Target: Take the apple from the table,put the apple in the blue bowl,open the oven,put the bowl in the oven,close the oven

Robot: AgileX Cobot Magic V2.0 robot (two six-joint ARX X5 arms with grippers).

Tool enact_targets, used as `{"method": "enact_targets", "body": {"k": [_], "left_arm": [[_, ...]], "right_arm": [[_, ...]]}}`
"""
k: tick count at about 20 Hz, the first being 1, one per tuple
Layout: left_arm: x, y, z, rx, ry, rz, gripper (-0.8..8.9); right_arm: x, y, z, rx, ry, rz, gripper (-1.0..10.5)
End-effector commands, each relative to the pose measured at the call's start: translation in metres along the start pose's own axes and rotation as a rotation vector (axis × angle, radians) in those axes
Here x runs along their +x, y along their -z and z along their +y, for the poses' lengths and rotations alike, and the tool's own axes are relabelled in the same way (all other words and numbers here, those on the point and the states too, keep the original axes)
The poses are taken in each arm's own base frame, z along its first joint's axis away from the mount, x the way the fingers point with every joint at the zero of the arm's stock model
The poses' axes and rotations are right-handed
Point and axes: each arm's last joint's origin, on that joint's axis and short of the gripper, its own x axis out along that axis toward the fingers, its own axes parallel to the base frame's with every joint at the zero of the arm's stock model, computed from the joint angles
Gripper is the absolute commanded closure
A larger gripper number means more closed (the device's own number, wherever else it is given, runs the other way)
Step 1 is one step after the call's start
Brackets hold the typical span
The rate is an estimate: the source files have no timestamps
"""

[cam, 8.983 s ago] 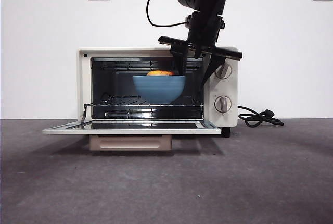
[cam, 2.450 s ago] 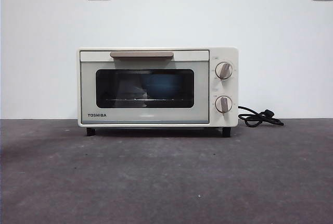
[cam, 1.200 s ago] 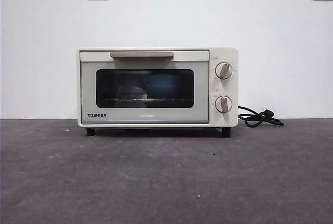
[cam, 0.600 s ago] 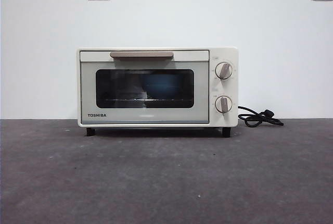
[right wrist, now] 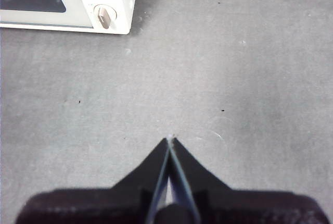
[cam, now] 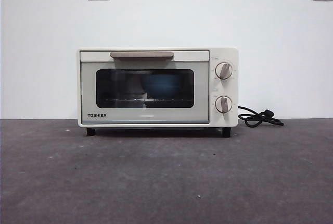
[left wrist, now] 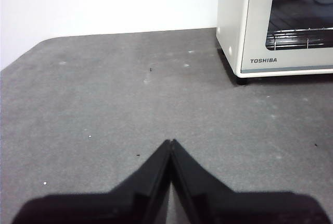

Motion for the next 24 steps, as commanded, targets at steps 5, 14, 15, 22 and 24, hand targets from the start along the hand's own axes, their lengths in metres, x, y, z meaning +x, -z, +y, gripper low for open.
{"method": "enact_targets", "body": {"k": [5,14,15,22,24], "left_arm": [[0.001,0.003,0.0,-0.019,0.008,0.006,8.17],[0.001,0.003,0.0,-0.019,0.008,0.007,8.17],[0.001,0.003,0.0,-0.019,0.009,0.007,8.17],[0.001,0.003,0.0,-0.019,0.009,0.01,8.17],[0.001,0.003,0.0,-0.019,0.009,0.011,8.17]], "right_arm": [[0.002,0.001,0.0,0.011,0.001,0.003,9.5],[0.002,0.001,0.0,0.006,0.003,0.0,9.5],[-0.002,0.003,-0.003,-0.008,0.027,-0.013,9.5],[-0.013,0.034,-0.034,-0.063,0.183,-0.352,9.5],[0.009,0.056,-0.037,-0.053,0.208,-0.429,9.5]]}}
